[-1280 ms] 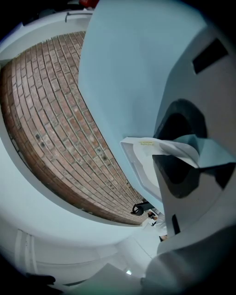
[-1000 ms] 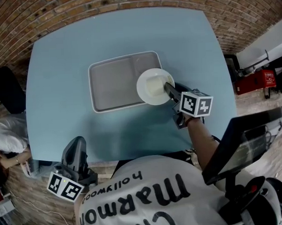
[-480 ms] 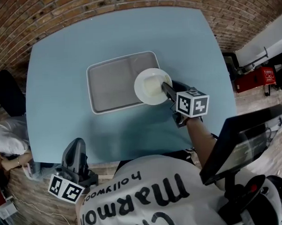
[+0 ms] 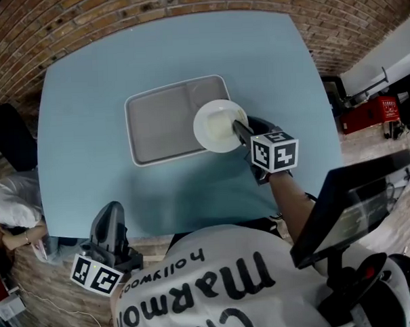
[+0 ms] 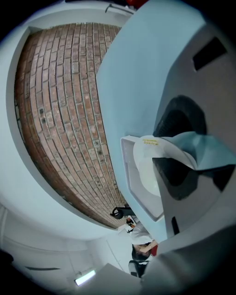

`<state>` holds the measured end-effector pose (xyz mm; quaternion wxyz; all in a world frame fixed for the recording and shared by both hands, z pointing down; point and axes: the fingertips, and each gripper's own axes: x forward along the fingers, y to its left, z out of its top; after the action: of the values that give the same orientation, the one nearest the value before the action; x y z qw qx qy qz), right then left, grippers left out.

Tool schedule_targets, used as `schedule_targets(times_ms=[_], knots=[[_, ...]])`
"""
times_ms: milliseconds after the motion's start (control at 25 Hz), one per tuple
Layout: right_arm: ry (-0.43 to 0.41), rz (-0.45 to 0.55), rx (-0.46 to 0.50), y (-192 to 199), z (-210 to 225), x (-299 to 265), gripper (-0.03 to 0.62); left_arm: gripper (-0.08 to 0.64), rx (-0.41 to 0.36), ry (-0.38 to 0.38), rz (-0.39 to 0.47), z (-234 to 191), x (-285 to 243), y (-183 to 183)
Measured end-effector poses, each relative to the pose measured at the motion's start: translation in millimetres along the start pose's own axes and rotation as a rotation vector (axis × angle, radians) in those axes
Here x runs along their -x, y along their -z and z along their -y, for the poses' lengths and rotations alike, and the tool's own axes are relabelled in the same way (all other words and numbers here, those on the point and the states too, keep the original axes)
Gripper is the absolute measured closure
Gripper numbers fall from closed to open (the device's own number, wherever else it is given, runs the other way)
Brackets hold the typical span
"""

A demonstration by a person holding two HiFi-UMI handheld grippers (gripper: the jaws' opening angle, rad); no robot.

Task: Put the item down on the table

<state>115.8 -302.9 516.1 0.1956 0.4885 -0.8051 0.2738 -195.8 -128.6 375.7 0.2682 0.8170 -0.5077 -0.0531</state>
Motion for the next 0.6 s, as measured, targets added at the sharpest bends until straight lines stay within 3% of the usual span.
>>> schedule_targets(times_ms=[400,600], knots=[[0.03,-0.021,0.129,1.4,-5.7,-1.5,0.451,0.552,-0.002,-0.011,0.005,0.2,2.3,3.1],[0.072,-0.039,0.279,-1.2,-6.1,-1.7,0.448,0.554,0.002,-0.013,0.008,1.4,2.4,3.7]])
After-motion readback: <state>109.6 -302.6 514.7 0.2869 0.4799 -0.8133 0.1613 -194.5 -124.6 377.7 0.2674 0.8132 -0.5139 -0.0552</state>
